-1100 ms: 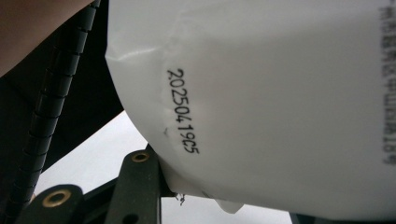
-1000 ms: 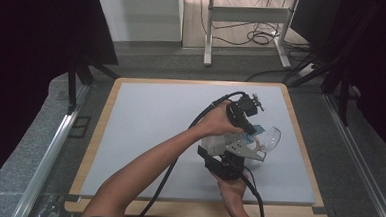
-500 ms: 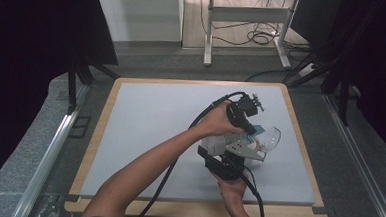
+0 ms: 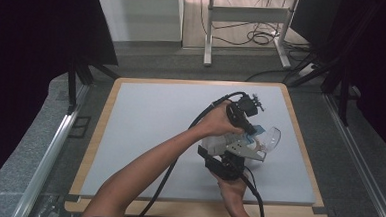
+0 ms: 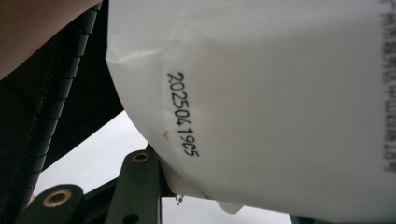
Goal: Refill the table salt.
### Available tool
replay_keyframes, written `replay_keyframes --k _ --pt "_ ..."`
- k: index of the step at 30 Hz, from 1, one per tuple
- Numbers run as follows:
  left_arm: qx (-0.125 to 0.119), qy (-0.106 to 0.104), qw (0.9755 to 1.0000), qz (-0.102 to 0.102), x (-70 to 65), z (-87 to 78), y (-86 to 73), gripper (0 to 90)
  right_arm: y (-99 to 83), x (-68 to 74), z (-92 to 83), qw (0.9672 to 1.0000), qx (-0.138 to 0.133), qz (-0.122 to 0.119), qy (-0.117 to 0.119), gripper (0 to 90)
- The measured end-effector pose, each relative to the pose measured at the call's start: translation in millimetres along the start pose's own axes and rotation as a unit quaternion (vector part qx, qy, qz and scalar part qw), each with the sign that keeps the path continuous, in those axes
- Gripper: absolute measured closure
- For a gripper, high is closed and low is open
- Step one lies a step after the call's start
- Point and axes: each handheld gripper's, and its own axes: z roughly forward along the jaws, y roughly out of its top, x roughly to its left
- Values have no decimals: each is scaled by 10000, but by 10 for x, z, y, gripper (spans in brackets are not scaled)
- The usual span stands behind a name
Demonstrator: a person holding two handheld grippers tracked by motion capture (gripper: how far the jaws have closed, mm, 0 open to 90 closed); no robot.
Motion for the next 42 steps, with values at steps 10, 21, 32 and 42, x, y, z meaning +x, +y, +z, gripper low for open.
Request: replay_keyframes --k 10,21,32,42 --pt "10 -8 10000 13 3 5 2 899 3 -3 2 10000 -8 8 -4 600" --pt "8 -5 10000 8 -1 14 21 900 11 -13 -6 10000 -20 30 -4 600" --pt "23 -3 10000 16 -4 22 46 900 27 -29 -16 10000 -52 55 -9 601" --pt "43 -16 10000 7 10 19 43 899 35 -36 -12 10000 -43 81 23 601"
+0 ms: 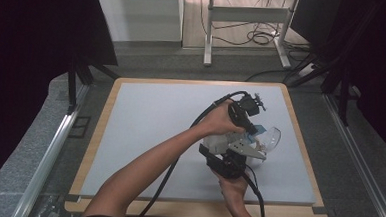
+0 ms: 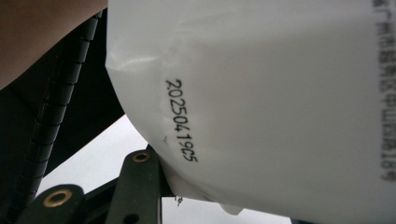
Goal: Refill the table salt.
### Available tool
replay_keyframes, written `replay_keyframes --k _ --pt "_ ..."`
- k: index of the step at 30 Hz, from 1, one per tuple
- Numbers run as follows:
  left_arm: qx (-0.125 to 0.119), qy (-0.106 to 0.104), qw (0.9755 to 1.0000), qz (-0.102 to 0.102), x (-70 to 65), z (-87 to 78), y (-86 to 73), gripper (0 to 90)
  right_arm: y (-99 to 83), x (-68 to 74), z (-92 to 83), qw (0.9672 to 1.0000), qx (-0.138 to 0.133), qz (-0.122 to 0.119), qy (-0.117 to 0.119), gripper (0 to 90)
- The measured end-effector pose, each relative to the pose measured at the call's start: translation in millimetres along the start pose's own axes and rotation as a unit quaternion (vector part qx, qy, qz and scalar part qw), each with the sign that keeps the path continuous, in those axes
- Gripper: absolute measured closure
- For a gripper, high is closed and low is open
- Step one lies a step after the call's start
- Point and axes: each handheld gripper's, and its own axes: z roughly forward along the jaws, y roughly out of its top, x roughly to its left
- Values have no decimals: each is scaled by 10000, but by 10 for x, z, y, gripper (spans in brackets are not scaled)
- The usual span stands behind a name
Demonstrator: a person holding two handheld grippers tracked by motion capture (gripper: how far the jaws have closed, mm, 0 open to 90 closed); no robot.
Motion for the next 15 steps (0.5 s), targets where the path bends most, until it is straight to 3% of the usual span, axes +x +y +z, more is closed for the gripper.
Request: replay_keyframes --k 15 --pt "-8 -7 10000 -5 1 7 -16 899 0 4 -1 10000 18 -10 2 601"
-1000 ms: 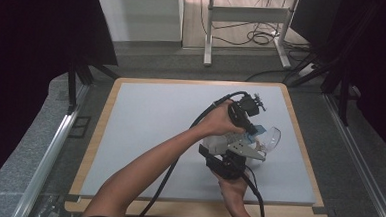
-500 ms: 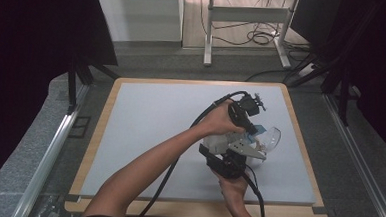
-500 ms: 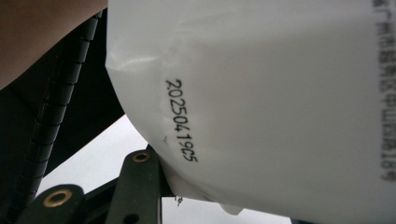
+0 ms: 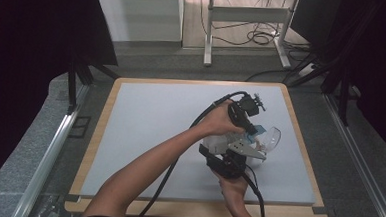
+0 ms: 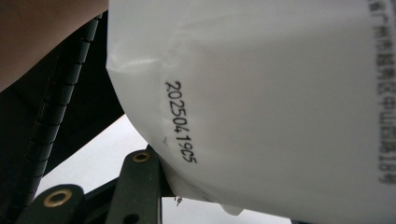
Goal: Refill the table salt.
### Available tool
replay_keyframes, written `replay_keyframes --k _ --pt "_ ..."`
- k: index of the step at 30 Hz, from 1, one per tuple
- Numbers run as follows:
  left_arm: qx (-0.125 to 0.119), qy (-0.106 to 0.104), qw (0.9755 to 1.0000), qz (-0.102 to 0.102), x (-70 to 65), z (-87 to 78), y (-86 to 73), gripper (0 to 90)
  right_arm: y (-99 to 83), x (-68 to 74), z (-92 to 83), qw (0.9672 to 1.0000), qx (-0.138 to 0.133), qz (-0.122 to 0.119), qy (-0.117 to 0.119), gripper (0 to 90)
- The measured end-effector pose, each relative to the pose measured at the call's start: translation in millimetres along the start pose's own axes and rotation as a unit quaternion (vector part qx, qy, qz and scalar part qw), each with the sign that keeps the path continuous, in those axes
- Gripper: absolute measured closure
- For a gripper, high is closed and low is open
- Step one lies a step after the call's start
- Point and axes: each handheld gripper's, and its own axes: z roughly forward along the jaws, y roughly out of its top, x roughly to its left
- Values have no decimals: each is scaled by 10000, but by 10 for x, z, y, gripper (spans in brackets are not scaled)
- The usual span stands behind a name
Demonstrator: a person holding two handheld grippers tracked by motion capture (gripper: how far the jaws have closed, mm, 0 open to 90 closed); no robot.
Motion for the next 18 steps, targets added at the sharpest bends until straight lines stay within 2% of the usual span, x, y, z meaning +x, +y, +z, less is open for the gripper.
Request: replay_keyframes --k 18 --pt "26 -1 10000 0 18 24 -23 899 -21 -5 26 10000 22 -21 -14 602"
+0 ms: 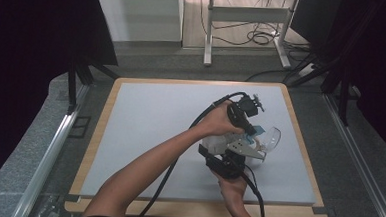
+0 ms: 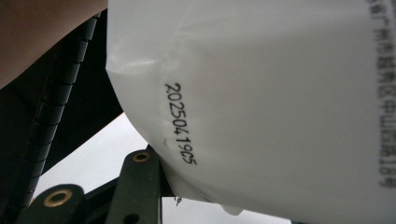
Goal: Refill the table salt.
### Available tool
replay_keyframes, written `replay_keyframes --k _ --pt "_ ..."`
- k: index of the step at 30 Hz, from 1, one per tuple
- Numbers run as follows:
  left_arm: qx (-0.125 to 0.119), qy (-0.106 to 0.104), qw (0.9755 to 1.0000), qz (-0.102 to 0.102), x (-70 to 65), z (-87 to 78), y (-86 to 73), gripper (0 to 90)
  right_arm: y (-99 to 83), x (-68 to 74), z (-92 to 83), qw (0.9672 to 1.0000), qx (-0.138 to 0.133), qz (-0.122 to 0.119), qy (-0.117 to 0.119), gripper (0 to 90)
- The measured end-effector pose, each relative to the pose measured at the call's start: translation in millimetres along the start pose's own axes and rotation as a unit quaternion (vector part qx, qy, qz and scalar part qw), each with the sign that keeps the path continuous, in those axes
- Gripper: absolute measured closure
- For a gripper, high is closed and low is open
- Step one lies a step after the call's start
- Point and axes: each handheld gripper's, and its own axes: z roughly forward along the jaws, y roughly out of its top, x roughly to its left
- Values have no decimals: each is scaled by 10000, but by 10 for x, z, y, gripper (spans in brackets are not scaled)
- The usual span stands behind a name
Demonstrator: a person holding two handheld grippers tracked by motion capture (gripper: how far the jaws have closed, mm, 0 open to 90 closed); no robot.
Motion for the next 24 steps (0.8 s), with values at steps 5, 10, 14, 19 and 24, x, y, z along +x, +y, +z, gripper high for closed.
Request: replay_keyframes --k 5,10,14,19,24 --pt "4 -11 10000 -4 6 18 -1 899 -7 -13 6 10000 10 9 -14 603" --pt "16 -14 10000 3 12 26 -4 899 -12 -20 9 10000 20 11 -17 603" --pt "11 -13 10000 -3 18 33 -10 899 -15 -20 14 10000 31 26 -17 603" --pt "19 -15 10000 -14 21 40 -16 899 -22 -24 22 10000 33 26 -26 603" --pt "22 -29 10000 -36 22 46 -14 899 -18 -25 22 10000 24 53 -20 603"
